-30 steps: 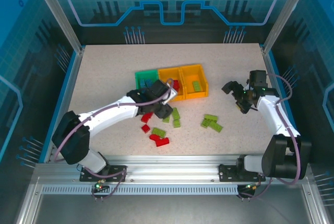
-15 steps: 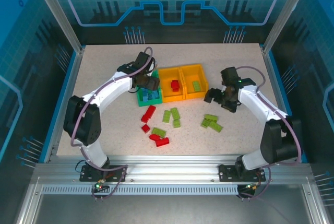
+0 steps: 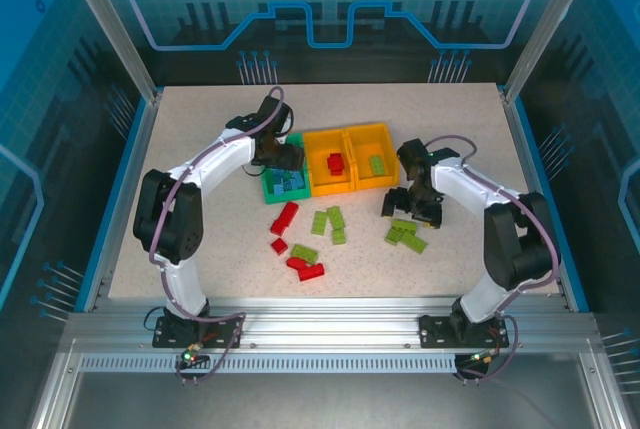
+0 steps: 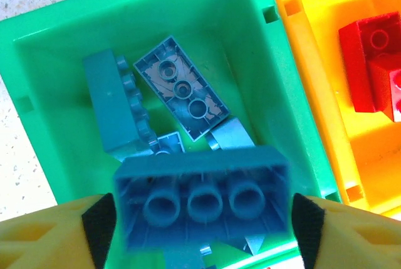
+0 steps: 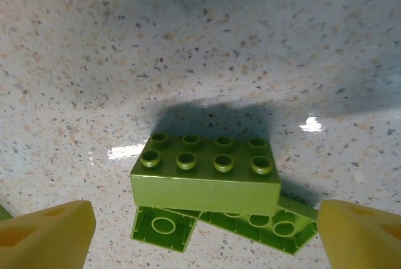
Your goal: Sort the legos into containers by color
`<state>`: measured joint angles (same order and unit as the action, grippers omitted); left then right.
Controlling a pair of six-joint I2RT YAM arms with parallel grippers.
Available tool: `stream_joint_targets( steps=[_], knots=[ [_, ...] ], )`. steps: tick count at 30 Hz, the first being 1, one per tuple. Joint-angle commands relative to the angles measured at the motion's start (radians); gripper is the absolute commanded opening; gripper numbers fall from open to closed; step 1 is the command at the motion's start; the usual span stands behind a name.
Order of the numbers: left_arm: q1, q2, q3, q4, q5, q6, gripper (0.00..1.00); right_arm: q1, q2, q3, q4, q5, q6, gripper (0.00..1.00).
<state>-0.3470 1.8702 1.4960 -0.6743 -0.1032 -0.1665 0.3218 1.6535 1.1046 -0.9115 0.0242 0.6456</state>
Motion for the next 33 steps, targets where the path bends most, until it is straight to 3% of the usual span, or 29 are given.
stream_joint_targets(
  steps=[1,6,20,33],
  knots=[
    [0.002,-0.047,-0.021,0.01,0.041,-0.043,0.85,0.03,0.047,0.032,-0.041,0.018,-0.009,0.92],
    [0.002,-0.134,-0.07,0.048,0.047,-0.072,0.99,0.045,0.083,0.05,-0.052,0.052,0.003,0.88],
    [0.002,-0.423,-0.323,0.167,0.021,-0.127,0.99,0.058,0.154,0.055,-0.049,0.091,0.017,0.8],
    [0.003,-0.548,-0.503,0.189,-0.029,-0.163,0.99,0.06,0.054,0.158,-0.083,0.098,0.017,0.65]
  ],
)
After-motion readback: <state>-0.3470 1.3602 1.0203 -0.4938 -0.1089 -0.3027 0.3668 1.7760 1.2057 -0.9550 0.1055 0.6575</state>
